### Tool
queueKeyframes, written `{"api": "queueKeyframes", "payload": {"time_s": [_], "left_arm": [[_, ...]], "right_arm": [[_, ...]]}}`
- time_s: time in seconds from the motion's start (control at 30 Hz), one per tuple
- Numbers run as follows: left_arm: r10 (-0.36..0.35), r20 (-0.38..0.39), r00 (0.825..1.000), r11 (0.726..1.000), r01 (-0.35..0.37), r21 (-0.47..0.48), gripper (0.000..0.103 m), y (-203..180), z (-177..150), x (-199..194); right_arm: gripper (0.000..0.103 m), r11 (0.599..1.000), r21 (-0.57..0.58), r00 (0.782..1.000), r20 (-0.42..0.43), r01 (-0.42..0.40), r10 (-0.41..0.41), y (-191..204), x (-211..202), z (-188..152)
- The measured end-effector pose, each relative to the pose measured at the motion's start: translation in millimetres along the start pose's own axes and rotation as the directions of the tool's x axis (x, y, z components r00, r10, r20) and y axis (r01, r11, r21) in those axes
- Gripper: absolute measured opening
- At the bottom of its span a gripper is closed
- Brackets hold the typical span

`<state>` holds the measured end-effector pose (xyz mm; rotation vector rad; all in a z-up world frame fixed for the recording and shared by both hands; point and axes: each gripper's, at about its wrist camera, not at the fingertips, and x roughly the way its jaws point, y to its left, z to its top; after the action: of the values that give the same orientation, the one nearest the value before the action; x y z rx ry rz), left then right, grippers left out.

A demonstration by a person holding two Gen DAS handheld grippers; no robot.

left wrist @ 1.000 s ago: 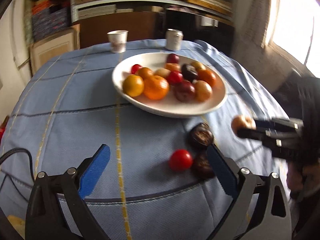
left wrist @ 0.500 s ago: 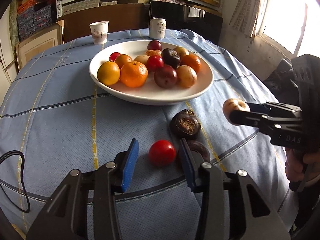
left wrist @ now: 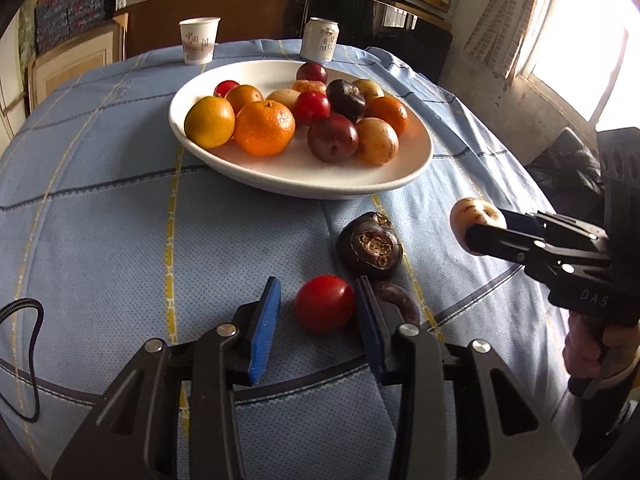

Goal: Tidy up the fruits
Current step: 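Grasp another red tomato with the left tool while the right tool holds the tan fruit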

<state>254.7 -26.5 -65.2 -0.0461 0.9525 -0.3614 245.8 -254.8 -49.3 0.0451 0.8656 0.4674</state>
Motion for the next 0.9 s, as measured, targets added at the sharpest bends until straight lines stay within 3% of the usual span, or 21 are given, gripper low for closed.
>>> {"api": "queueKeyframes", "payload": {"time_s": [0.2,0.4,0.7,0.9], "left_arm": [[-0.099,-0.045,0.994,0.990,0.094,-0.103,0.034,13,-2,2],[-0.118,-0.047,0.992,0.986,0.111,-0.128,0.031,15,-1,5],[-0.092,-0.039,0.995,0.988,0.086,-0.131,0.030,15,-4,0],[-0.040,0.030,0.999,0.992,0.043,-0.116,0.030,15,-2,-17]], "right_arm": [[0.046,1.000,0.001,1.000,-0.003,-0.001,0.001,-1,0,0],[0.046,1.000,0.003,1.000,0.003,0.002,-0.002,-1,-1,0],[0.046,1.000,0.018,1.000,0.015,0.007,-0.007,-7,-4,1],[0.046,1.000,0.022,1.000,0.026,0.004,-0.005,-8,-6,0]]}}
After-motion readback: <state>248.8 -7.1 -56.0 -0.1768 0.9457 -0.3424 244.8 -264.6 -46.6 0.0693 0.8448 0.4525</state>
